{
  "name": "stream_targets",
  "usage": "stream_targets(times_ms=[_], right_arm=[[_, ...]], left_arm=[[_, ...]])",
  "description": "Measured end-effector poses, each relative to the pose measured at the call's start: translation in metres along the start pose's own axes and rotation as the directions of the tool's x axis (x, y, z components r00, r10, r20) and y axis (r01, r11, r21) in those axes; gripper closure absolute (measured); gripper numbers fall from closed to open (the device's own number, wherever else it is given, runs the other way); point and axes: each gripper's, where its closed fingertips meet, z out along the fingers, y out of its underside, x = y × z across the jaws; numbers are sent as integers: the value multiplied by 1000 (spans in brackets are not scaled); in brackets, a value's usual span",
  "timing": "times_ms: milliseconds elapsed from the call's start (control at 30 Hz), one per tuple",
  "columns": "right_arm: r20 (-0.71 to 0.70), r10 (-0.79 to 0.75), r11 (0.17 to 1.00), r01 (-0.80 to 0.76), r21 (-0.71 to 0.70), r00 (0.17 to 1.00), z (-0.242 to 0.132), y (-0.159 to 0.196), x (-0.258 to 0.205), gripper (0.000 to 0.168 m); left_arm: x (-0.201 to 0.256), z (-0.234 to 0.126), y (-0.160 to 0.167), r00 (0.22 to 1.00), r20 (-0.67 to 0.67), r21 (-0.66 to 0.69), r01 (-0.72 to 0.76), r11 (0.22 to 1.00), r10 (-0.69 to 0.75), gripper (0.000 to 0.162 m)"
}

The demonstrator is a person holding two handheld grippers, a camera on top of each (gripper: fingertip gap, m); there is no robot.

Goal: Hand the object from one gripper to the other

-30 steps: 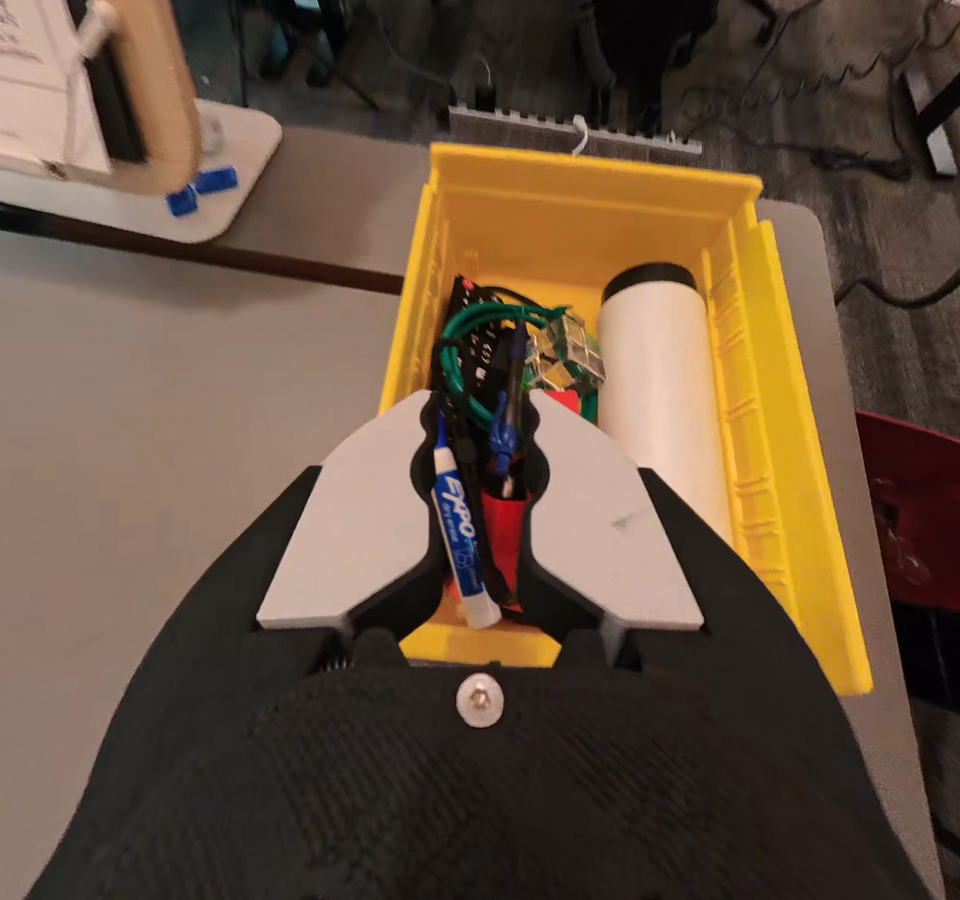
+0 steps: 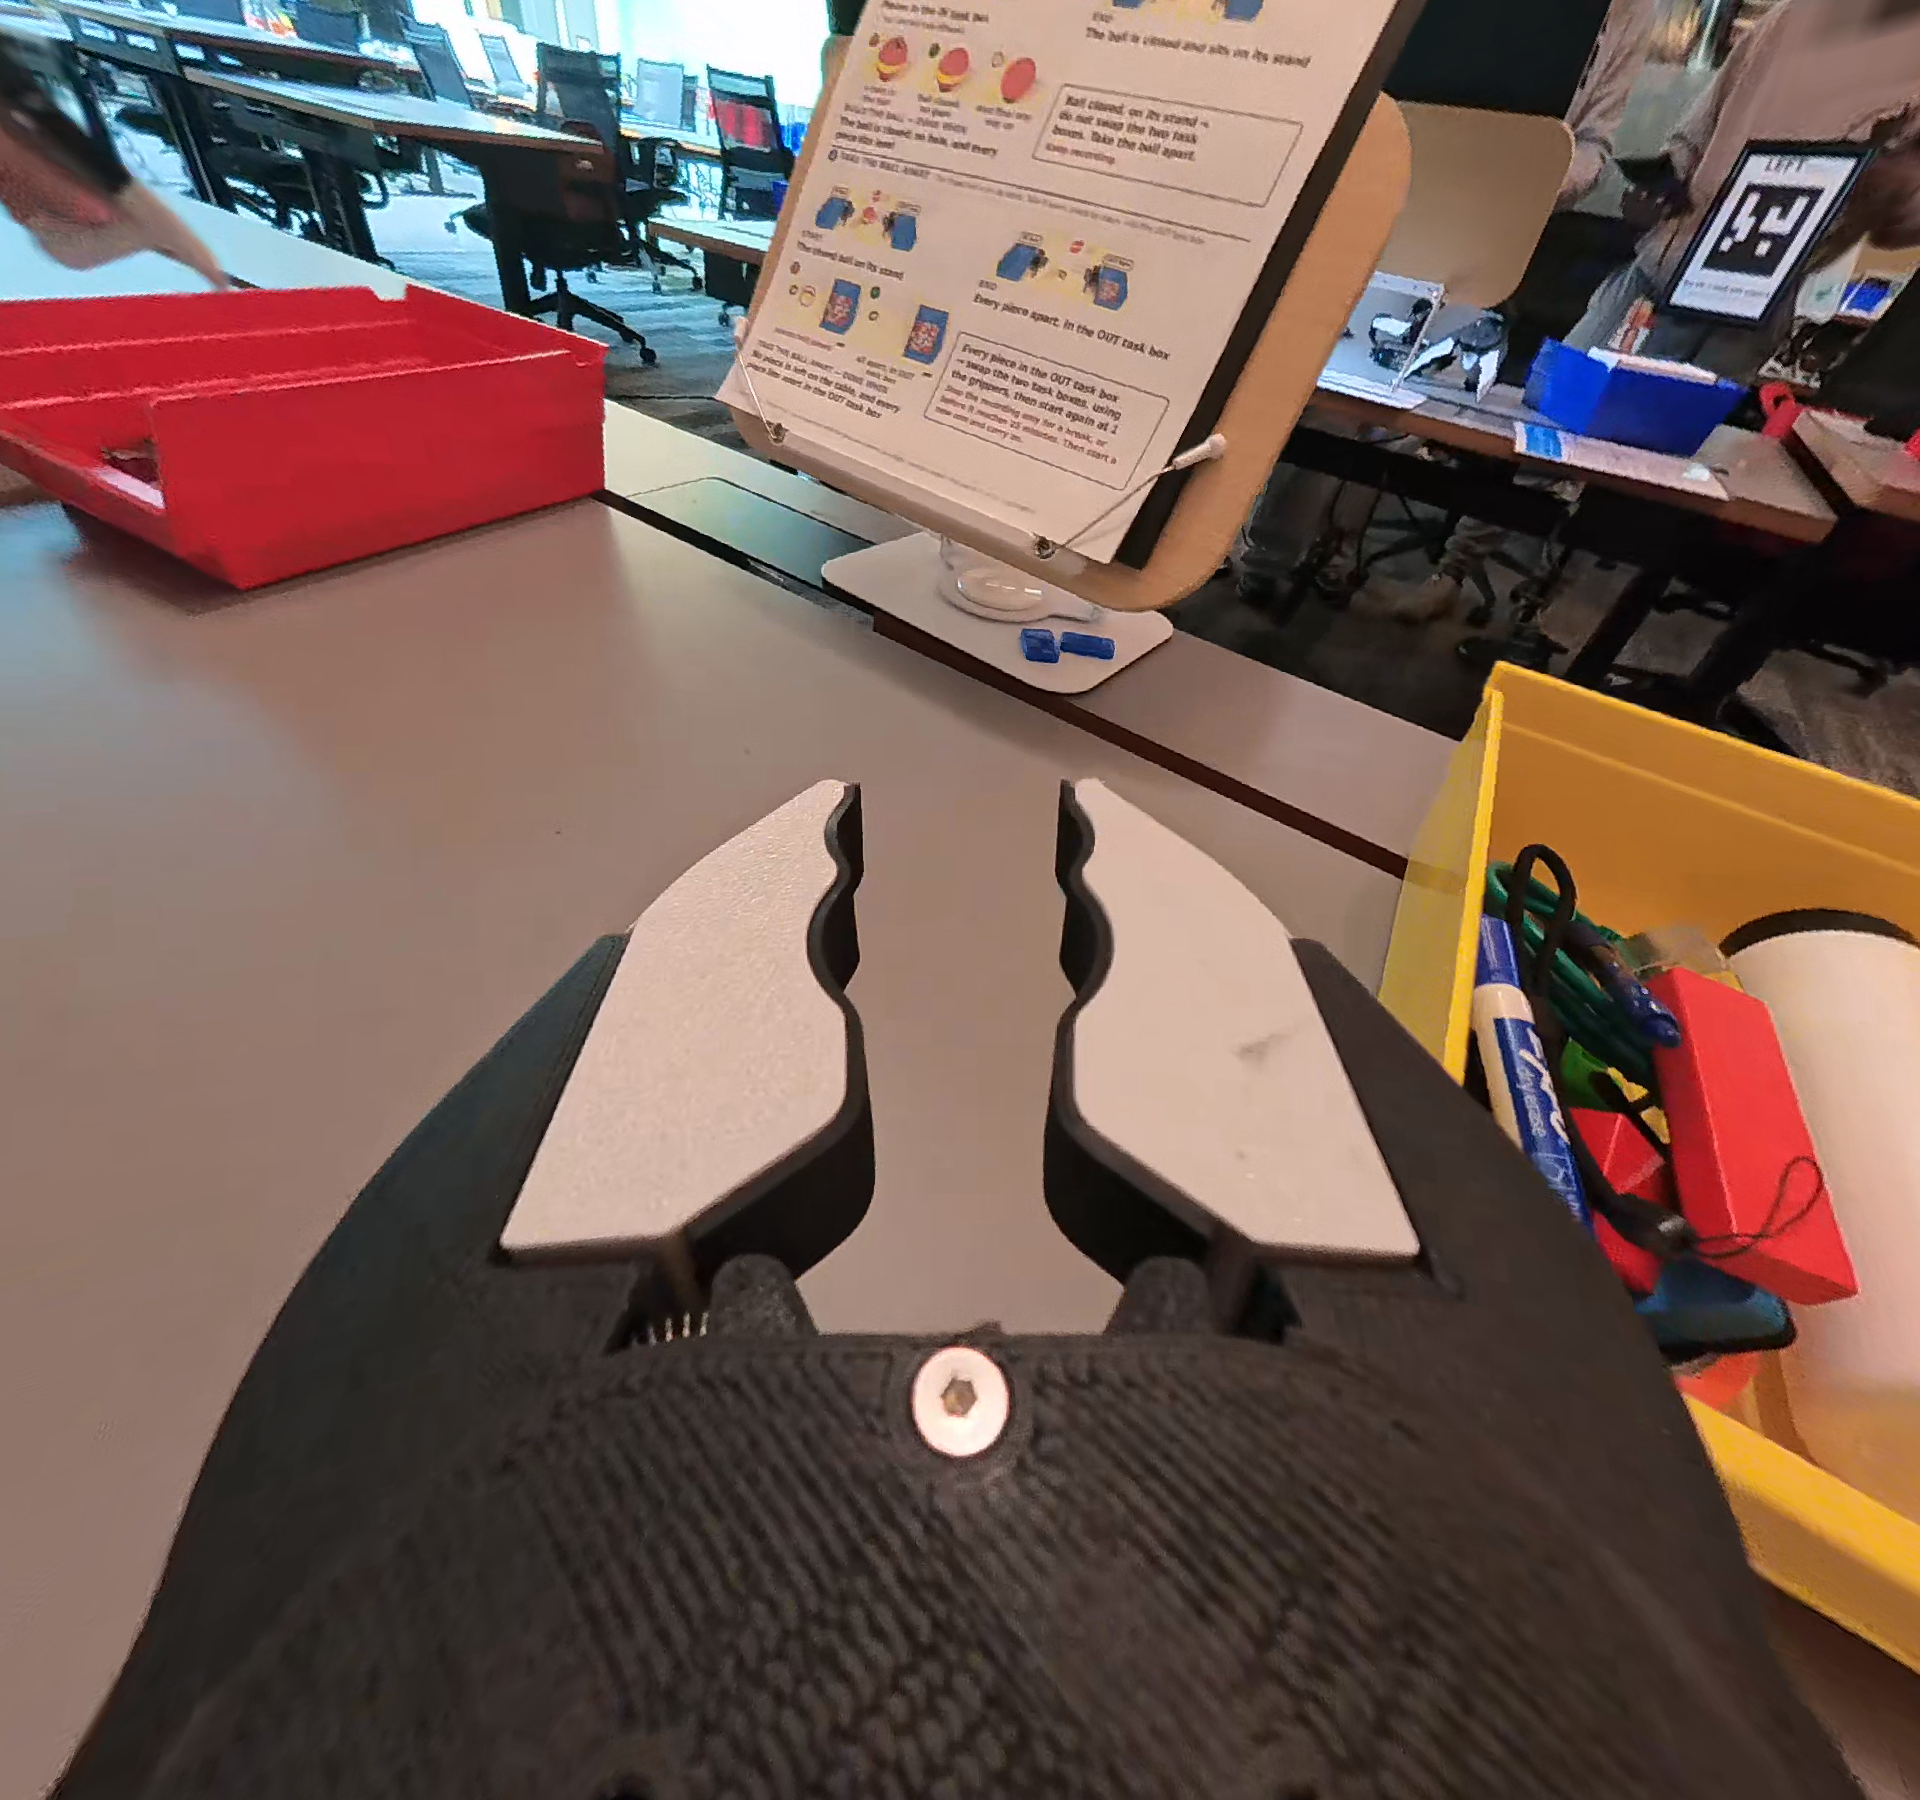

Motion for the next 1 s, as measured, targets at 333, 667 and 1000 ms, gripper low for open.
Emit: stream_targets(times_ms=[333,667,1000], right_arm=[[10,-33,999,33,-15,999,6,6,1,132],[38,-46,998,48,-50,998,23,26,4,131],[32,-19,998,21,-67,999,21,42,12,131]], left_arm=[[-57,104,-59,987,158,-42,32,999,-25,112],[-99,164,-47,867,474,-241,-42,970,156,120],[-112,178,-46,805,567,-169,-91,981,172,146]])
